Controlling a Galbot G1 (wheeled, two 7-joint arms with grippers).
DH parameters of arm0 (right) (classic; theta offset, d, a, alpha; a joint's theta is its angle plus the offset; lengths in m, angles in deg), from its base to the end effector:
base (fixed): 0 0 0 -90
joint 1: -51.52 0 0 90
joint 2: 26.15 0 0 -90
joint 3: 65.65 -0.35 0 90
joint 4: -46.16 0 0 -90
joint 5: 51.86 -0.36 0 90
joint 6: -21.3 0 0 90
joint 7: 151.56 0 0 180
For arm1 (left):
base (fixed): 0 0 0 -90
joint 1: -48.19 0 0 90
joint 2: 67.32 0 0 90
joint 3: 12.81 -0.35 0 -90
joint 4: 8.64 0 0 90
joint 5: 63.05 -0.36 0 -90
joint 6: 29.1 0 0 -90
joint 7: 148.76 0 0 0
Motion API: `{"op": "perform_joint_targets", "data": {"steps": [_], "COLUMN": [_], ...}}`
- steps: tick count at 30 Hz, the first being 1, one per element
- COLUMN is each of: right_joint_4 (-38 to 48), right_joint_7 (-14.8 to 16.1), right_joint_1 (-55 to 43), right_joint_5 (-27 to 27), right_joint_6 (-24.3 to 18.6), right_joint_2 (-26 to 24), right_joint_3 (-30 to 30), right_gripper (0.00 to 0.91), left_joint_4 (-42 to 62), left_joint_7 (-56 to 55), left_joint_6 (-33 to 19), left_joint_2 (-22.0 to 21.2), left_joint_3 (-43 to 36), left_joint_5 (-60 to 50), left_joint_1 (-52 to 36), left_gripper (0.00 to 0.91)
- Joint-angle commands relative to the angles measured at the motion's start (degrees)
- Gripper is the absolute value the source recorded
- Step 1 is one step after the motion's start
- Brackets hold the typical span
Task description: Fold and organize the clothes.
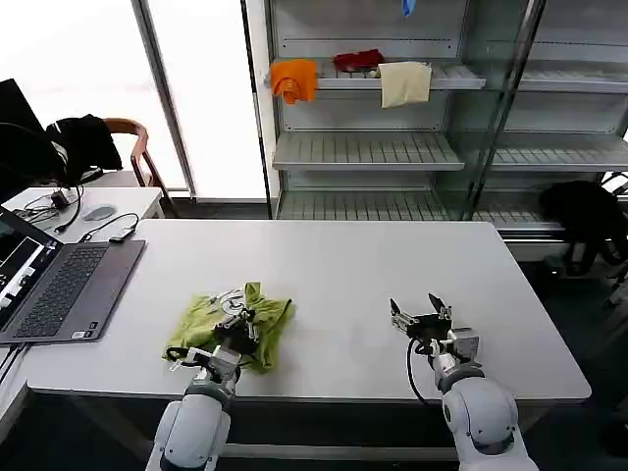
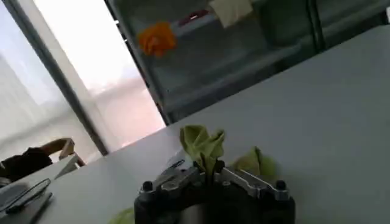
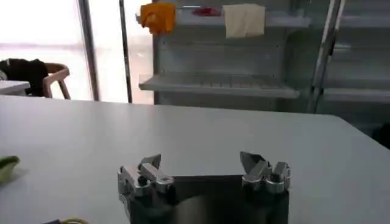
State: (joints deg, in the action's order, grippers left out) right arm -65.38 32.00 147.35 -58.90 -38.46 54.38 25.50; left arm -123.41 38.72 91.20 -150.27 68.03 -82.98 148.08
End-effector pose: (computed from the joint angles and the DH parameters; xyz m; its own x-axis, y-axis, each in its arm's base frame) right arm 0.3111 -0.0292 -0.2489 -0.9582 -0.1179 0.2606 -0.1295 0.9912 -0.0277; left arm 0.2829 -0.0272 -0.2564 -0.9524 0.0964 0.2893 0.2071 0.9008 0.3817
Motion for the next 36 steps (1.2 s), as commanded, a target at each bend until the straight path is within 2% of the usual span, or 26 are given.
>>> {"op": "perform_joint_targets", "data": {"steps": [1, 4, 6, 8, 9, 20, 26, 30, 36], "right_joint_4": [0.6, 0.8, 1.0, 1.1, 1.1, 1.1, 1.3, 1.1, 0.6], "right_joint_7": [0.1, 0.2, 0.3, 0.3, 0.3, 0.6, 0.6, 0.6, 0.6], "right_joint_1": [-0.1, -0.1, -0.1, 0.0, 0.0, 0.1, 0.1, 0.2, 0.1], "right_joint_5": [0.1, 0.2, 0.2, 0.2, 0.2, 0.2, 0.2, 0.3, 0.3], "right_joint_6": [-0.2, -0.4, -0.5, -0.6, -0.7, -0.8, -0.9, -0.9, -0.7], "right_joint_2": [0.1, 0.0, 0.0, -0.1, -0.1, -0.2, 0.0, 0.1, 0.3], "right_joint_3": [-0.1, -0.1, -0.2, -0.2, -0.2, -0.1, 0.0, 0.2, 0.6], "right_gripper": [0.907, 0.907, 0.907, 0.907, 0.907, 0.907, 0.907, 0.907, 0.907], "left_joint_4": [-0.2, 0.4, 1.1, 1.8, 2.1, 3.0, -1.0, -5.5, -7.6], "left_joint_7": [-0.5, -0.8, -1.4, -2.0, -2.2, -3.6, -3.7, -3.7, -1.6], "left_joint_6": [0.7, 0.8, 1.0, 1.1, 1.1, 0.3, -1.2, -0.8, -0.4], "left_joint_2": [-2.2, -3.2, -3.9, -4.6, -5.0, -9.5, -9.3, -7.0, 0.9], "left_joint_3": [-2.5, -2.8, -3.2, -3.6, -4.1, -8.2, -8.9, -5.2, 7.8], "left_joint_5": [-1.7, -1.7, -1.6, -1.6, -1.6, -1.5, 3.1, 7.9, 16.1], "left_joint_1": [0.6, 0.7, 0.6, 0.5, 0.5, 2.3, 3.3, 2.6, 0.8], "left_gripper": [0.0, 0.01, 0.111, 0.413, 0.907, 0.907, 0.907, 0.907, 0.907]}}
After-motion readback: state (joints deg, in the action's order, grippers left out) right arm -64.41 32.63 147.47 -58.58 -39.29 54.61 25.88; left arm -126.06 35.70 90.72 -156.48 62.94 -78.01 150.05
